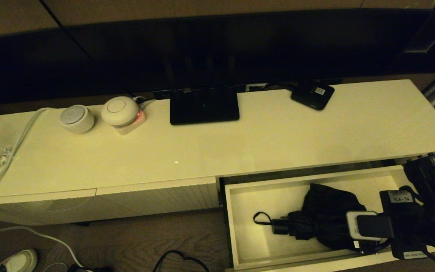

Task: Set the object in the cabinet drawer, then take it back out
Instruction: Take the umbrella out of the drawer and put it on the table

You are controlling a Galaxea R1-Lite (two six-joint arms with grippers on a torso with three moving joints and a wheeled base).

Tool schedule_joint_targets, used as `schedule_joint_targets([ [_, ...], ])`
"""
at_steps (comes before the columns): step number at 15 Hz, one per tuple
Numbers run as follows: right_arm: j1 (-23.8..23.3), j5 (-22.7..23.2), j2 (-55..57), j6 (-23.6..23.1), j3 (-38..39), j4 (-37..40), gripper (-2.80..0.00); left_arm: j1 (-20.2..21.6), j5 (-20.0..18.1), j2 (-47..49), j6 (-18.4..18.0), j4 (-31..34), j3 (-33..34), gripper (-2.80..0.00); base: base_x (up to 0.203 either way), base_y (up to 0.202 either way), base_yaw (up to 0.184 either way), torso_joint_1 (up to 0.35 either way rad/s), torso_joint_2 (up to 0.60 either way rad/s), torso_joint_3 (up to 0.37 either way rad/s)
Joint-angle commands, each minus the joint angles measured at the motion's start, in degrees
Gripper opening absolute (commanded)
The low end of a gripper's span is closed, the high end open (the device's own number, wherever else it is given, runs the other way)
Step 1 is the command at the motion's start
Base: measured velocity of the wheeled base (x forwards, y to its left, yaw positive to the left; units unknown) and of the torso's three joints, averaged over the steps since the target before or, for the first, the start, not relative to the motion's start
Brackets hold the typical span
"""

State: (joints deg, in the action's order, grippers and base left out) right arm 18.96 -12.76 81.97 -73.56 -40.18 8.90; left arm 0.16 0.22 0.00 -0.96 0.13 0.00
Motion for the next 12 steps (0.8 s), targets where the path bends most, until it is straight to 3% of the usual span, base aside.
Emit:
schedule_joint_targets([
  [1, -0.41, 2.57, 2.83, -6.28, -0.47, -0.25, -2.80, 0.02, -0.01, 0.00, 0.00, -0.01, 0.18, -2.80, 0.000, 0.000, 0.000, 0.000, 0.00, 0.000],
  [3, 0.11, 3.70, 4.26, -7.45, -0.60, -0.37, -2.80, 0.02, 0.04, 0.00, 0.00, -0.05, 0.18, -2.80, 0.000, 0.000, 0.000, 0.000, 0.00, 0.000],
  [4, 0.12, 4.12, 4.80, -7.67, -0.55, -0.37, 0.00, 0.02, 0.04, 0.00, 0.00, -0.05, 0.18, -2.80, 0.000, 0.000, 0.000, 0.000, 0.00, 0.000],
  [12, -3.08, 6.87, 10.00, -7.90, -3.19, -0.53, 0.00, 0.02, -0.04, 0.00, 0.00, -0.04, 0.18, -2.80, 0.000, 0.000, 0.000, 0.000, 0.00, 0.000],
])
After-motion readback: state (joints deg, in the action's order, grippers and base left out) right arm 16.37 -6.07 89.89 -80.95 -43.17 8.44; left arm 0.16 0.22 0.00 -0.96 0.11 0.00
